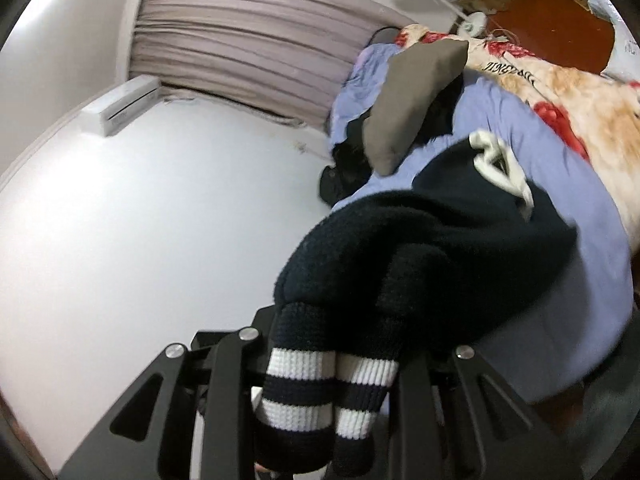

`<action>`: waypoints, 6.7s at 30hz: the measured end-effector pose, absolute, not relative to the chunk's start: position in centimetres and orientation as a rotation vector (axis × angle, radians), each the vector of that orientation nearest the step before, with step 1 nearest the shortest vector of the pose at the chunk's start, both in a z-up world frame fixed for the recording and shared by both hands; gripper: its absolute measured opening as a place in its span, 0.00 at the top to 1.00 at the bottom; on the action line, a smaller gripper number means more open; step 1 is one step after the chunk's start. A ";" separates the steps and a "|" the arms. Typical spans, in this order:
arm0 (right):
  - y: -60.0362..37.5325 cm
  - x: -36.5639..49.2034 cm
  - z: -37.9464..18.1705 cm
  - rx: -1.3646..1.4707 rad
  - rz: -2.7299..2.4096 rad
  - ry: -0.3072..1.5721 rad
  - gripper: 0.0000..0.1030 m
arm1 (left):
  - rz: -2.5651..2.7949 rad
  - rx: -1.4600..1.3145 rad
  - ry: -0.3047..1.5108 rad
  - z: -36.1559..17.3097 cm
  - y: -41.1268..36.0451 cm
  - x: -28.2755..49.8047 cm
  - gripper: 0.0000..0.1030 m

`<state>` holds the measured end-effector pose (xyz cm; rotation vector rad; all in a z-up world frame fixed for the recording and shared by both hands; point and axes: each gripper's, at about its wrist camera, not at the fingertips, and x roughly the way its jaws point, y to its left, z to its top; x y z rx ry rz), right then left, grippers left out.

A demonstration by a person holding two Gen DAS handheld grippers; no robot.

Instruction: Fold large clothes

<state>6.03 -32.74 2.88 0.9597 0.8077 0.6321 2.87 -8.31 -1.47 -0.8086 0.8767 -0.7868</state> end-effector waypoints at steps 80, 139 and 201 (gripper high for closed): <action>-16.1 48.0 -19.8 0.181 0.156 1.225 0.65 | -0.359 -0.583 0.966 -16.4 1.4 27.1 0.41; -15.6 25.7 -13.2 0.037 0.476 1.298 0.98 | -0.416 -0.303 0.927 -10.9 -2.7 21.6 0.55; -19.8 35.1 -12.1 0.186 0.219 1.492 0.67 | -0.387 -0.102 1.213 -19.1 -7.3 22.5 0.22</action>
